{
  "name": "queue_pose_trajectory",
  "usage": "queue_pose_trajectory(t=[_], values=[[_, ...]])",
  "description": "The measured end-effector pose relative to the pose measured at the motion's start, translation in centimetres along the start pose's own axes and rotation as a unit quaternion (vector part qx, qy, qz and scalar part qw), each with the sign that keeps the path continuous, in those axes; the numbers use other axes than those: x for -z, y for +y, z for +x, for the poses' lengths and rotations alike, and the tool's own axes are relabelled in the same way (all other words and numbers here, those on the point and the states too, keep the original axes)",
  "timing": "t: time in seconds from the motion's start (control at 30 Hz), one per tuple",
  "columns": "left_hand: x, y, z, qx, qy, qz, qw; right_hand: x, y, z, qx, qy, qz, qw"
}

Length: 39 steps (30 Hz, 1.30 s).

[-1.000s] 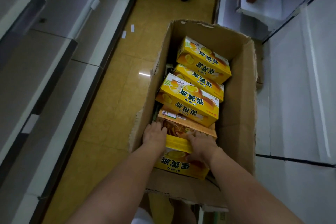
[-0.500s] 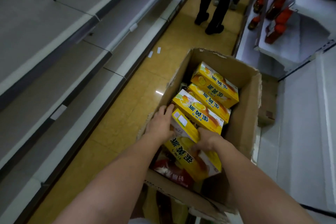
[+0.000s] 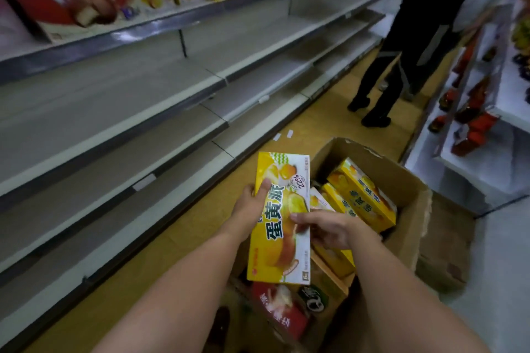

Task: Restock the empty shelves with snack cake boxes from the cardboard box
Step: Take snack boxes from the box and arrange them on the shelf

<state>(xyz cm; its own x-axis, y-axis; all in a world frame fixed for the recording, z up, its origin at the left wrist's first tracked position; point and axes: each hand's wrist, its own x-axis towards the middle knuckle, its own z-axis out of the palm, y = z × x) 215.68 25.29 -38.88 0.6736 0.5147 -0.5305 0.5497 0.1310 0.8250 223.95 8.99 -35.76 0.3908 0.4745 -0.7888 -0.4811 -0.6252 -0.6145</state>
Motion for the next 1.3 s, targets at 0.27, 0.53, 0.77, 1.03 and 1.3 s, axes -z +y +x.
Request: queue_pose_trajectory(t=[0.27,0.53,0.77,1.03,1.3], values=[[15.3,-0.4,-5.4,-0.038,0.160,0.032,0.986,-12.3,-7.2,3.7,0.119,-0.018,0.001,0.993],[27.9,-4.7,-14.5,-0.046,0.197,0.067,0.977,-26.1,-10.7,0.1,0.162,-0.197,-0.164,0.953],[37.6,-9.5,-23.9,0.016,0.394,0.141,0.908,-39.7,-10.1,-2.7,0.246,-0.256,-0.109,0.928],[45.7,-18.2,-36.0,-0.027,0.453,-0.343,0.822,-54.3,-8.0,-7.1,0.260,-0.316,-0.006,0.912],[51.4,-24.4,-44.2,-0.072,0.515,-0.382,0.764,-64.0,-5.2,-10.8,0.310,-0.312,-0.174,0.881]])
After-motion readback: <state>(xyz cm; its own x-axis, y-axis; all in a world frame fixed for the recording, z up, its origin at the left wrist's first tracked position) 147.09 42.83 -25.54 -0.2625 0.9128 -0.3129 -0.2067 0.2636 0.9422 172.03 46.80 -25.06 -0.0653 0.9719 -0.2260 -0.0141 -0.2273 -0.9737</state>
